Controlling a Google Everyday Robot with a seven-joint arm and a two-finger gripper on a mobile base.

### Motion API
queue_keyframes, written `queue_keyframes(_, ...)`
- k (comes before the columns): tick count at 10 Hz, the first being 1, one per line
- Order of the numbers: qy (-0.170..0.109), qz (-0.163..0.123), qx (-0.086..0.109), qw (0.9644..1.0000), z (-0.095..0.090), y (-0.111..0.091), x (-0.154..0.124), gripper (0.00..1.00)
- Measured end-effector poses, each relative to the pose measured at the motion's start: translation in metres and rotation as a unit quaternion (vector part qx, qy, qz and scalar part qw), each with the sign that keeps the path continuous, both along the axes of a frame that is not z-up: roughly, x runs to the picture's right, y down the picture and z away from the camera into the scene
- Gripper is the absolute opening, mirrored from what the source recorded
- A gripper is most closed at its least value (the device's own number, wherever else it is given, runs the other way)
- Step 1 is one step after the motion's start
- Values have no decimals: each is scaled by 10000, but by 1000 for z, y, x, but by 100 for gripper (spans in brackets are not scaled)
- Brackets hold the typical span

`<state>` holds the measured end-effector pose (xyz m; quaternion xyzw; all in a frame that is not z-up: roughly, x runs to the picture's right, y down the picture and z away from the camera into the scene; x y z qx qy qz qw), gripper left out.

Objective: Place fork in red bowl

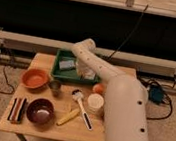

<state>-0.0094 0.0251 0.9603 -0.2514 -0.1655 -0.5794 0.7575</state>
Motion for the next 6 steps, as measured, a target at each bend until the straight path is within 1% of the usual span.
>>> queue_keyframes(1,-10,42,14,10000,-2,-3,1,3)
queue_keyframes(2,-29,87,37,10000,-3,-6,2,0)
queue_keyframes(5,-117,212,138,9996,-11,-17,6,0)
queue_keyframes(6,-173,275,227,9992,-23,-29,9,0)
